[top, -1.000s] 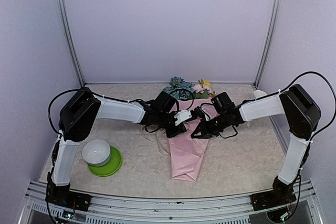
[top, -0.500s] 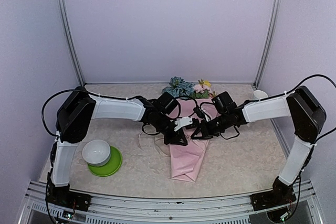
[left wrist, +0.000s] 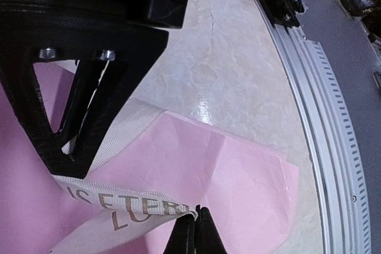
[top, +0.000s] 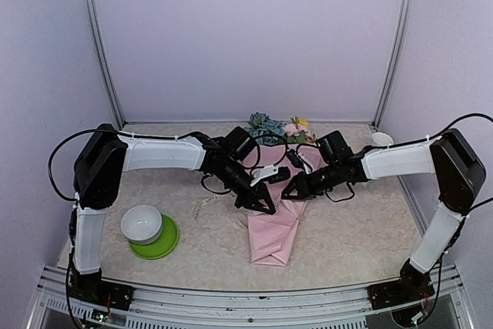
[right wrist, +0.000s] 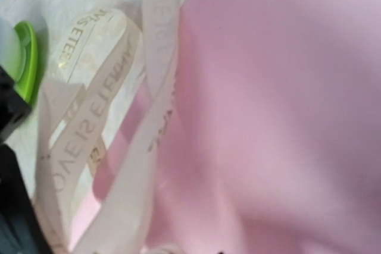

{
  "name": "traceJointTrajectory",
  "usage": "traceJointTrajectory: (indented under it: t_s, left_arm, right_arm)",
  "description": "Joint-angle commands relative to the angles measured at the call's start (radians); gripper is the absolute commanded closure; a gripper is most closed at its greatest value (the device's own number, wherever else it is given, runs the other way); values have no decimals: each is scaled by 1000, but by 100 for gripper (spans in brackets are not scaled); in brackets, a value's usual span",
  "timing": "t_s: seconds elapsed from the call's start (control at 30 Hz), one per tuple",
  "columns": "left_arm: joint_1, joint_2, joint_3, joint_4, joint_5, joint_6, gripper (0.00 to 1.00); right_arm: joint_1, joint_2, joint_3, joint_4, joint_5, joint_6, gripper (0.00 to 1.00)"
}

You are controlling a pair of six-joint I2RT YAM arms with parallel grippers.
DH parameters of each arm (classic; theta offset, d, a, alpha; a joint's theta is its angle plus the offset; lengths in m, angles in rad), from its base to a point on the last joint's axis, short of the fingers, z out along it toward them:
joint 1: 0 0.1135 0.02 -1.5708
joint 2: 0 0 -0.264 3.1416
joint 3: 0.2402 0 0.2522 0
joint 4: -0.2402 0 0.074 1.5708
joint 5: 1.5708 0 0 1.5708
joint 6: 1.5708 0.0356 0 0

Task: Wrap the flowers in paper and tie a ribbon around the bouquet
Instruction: Cross the ribbon over the folded bouquet.

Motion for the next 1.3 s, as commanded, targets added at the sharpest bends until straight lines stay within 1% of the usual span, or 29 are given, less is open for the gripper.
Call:
traceJointTrajectory:
  t_s: [0.0,0.07,0.13,0.23,0.3,0.43,0.53,0.6,0.67,0.73,0.77,0.8,0.83,0.93,1.0,1.07,1.17,1.27]
  left_arm:
    - [56,10,52,-36,172,-4,100]
    - [68,20,78,-78,207,25,100]
    - [66,18,85,-105,177,56,100]
    - [64,23,79,-124,146,72,100]
    - [65,28,78,-129,137,71,100]
    - [64,36,79,-125,129,69,100]
    - [66,39,77,-121,124,71,100]
    - [71,44,78,-113,124,64,100]
    - [72,54,83,-97,120,52,100]
    - [75,72,93,-83,119,44,100]
    - [81,85,101,-74,119,30,100]
    - [86,99,116,-70,122,14,100]
    - [93,113,136,-76,135,7,100]
    - [94,112,140,-102,178,43,100]
    - [87,90,122,-90,178,57,100]
    - [82,82,121,-88,166,55,100]
    - [86,78,123,-83,173,45,100]
    - [92,68,117,-74,187,42,100]
  right_arm:
    - [-7,1,10,42,31,-2,79]
    - [-9,4,21,39,24,-6,76]
    - [-10,1,31,49,-19,-18,74]
    - [-19,-8,47,72,-108,-38,66]
    - [-26,-8,68,65,-138,-57,63]
    - [-45,2,110,26,-141,-73,58]
    - [-61,-7,118,13,-163,-73,52]
    - [-70,-18,122,-20,-143,-82,46]
    - [-76,-26,111,-38,-101,-80,45]
    - [-78,-22,98,-47,-83,-77,47]
    - [-78,-20,90,-41,-92,-70,50]
    - [-78,-21,75,-19,-107,-55,53]
    - [-78,-24,66,4,-120,-44,54]
    - [-77,-2,74,79,-157,-3,60]
    - [-65,63,131,92,-193,5,67]
    - [-33,146,229,46,-187,-36,74]
    - [14,256,350,-51,-177,-97,80]
    - [21,282,313,-20,-206,-89,86]
